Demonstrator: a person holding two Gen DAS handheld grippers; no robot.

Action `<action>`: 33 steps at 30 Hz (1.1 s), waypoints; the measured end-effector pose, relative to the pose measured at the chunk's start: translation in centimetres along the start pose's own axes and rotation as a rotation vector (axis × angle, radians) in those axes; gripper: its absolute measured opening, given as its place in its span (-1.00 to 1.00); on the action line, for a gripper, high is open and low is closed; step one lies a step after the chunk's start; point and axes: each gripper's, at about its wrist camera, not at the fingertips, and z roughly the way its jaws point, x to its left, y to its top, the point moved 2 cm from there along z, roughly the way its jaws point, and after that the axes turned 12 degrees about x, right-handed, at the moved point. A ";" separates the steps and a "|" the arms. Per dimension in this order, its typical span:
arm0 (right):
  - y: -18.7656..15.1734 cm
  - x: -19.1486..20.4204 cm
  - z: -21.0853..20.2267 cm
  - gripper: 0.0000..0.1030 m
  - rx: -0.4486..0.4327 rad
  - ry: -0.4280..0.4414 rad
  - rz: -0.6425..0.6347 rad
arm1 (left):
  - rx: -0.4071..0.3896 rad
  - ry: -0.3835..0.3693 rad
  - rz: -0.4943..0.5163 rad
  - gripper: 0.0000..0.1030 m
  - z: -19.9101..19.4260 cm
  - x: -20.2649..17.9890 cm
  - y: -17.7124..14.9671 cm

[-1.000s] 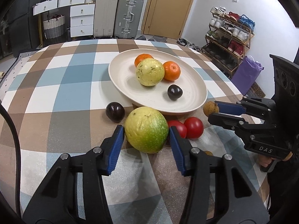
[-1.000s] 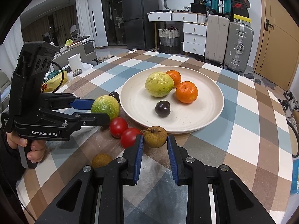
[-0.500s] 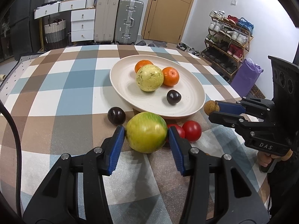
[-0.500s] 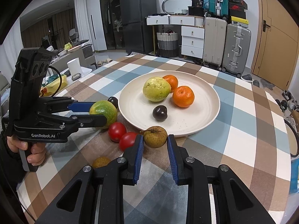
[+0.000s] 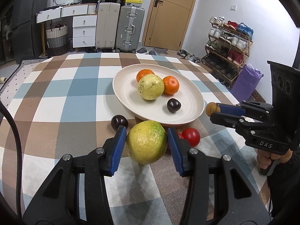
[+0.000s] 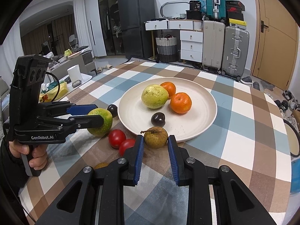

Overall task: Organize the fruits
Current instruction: 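Lift the pomelo over the plate with the left tool while the right tool carries the kiwi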

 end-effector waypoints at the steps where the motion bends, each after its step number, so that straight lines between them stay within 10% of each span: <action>1: 0.0 0.0 -0.1 -0.48 -0.002 0.001 0.001 | -0.003 0.000 -0.002 -0.17 -0.1 0.0 0.0; 33: 0.1 -0.6 -0.4 -0.48 -0.021 0.002 0.024 | 0.105 0.017 0.047 -0.09 1.8 -0.7 -0.5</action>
